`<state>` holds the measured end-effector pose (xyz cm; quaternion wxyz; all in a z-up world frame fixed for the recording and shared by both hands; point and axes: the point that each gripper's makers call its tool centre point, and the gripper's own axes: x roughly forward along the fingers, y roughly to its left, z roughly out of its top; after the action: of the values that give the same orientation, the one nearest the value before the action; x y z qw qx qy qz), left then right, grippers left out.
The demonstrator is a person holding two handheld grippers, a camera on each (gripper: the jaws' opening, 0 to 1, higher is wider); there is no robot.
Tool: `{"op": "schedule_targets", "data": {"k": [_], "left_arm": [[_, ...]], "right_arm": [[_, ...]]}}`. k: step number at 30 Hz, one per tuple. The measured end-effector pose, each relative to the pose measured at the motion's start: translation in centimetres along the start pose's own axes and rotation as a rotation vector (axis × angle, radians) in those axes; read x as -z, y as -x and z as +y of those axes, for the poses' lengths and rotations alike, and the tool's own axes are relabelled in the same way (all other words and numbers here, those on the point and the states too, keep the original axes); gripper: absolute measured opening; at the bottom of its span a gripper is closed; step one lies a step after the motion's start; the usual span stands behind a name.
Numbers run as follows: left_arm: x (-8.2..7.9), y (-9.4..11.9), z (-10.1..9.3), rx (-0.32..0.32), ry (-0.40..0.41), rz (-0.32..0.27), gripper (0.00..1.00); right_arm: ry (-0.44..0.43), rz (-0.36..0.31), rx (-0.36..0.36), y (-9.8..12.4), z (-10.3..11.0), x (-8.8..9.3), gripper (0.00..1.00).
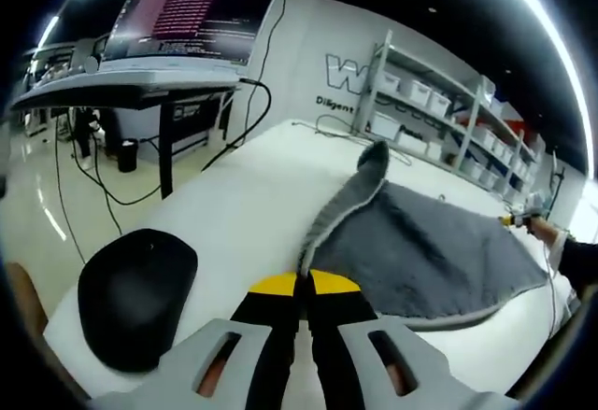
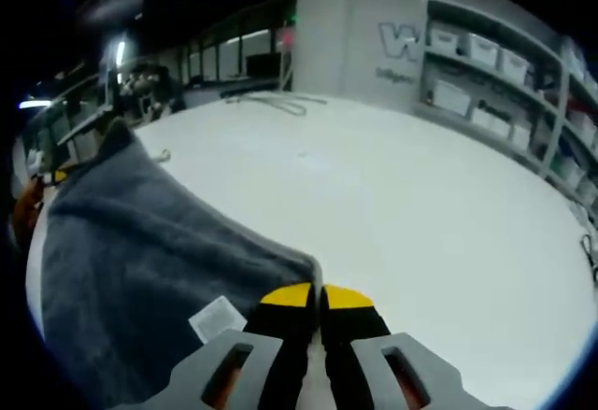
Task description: Open the folded towel by lifting each exposed corner and separating the folded layers until the towel lies flat within the target outline without major curled edges
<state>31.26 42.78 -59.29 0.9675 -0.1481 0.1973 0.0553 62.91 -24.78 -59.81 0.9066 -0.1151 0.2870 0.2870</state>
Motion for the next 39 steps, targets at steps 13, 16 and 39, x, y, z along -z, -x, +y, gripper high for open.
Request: {"op": "schedule_targets", "data": {"k": [13,16,39], "left_arm": [[1.5,1.0,-0.5,0.008,-0.012,0.029,0.02],[1.9,1.5,-0.7,0.019,-0.028,0.042,0.02],[-0.8,3.2,-0.4,0.016,-0.081,-0.093,0.16]], "right_arm": [[0.012,0.013,0.016,0.4,-1.4,0.3,0.00],[0.012,0.018,0.018,0.4,-1.7,0.5,0.00],[0.061,-0.032,0.075,1.9,-4.0,0.2,0.13]]}}
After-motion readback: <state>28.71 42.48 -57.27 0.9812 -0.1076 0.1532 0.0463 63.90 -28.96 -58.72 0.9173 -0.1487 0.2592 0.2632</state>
